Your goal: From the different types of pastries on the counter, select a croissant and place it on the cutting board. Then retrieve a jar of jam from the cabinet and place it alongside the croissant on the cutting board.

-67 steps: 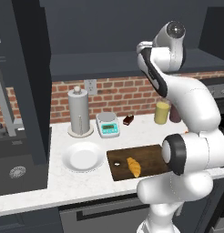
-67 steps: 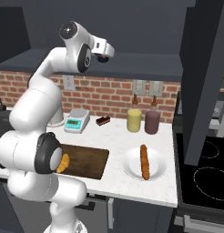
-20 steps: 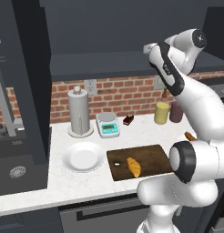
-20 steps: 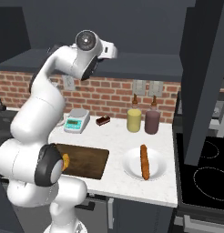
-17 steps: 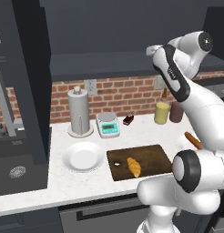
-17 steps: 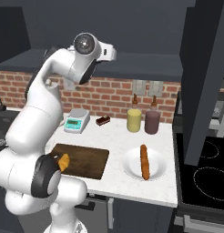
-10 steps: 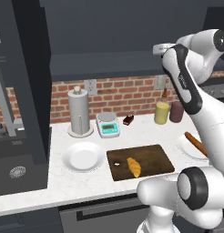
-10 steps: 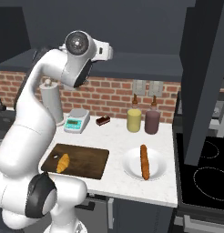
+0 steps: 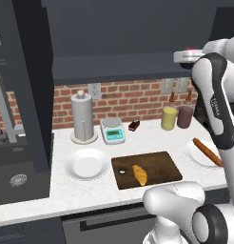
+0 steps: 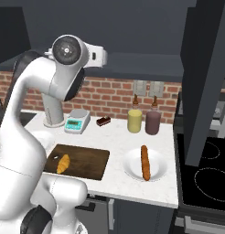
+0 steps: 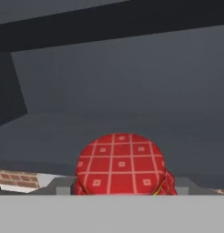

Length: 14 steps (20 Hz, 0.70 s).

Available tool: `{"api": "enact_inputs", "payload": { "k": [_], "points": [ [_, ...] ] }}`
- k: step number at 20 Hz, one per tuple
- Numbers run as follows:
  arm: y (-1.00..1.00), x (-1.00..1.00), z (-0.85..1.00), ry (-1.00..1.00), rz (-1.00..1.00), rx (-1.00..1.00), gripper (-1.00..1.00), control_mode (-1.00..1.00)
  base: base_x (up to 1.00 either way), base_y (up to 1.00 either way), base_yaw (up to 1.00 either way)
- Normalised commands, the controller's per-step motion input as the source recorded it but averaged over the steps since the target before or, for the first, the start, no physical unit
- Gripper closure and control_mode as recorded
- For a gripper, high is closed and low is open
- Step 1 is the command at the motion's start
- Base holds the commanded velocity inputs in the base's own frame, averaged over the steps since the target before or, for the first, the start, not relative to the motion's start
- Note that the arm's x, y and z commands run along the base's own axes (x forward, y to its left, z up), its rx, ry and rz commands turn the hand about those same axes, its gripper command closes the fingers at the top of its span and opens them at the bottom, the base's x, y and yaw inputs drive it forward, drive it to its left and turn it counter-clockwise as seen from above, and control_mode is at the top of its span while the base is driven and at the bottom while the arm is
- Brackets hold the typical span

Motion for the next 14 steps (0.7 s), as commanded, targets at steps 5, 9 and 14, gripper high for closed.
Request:
{"api": "enact_inputs", "payload": {
  "k": [5, 9, 14],
  "points": [
    [0.08, -0.88, 0.00, -0.01, 0.08, 0.00, 1.00, -1.00, 0.00, 0.00, 0.00],
    [0.30, -0.76, -0.12, 0.00, 0.09, -0.06, 1.00, -1.00, 0.00, 0.00, 0.00],
    [0.45, -0.67, -0.41, 0.00, 0.05, -0.11, 1.00, -1.00, 0.00, 0.00, 0.00]
  ]
}}
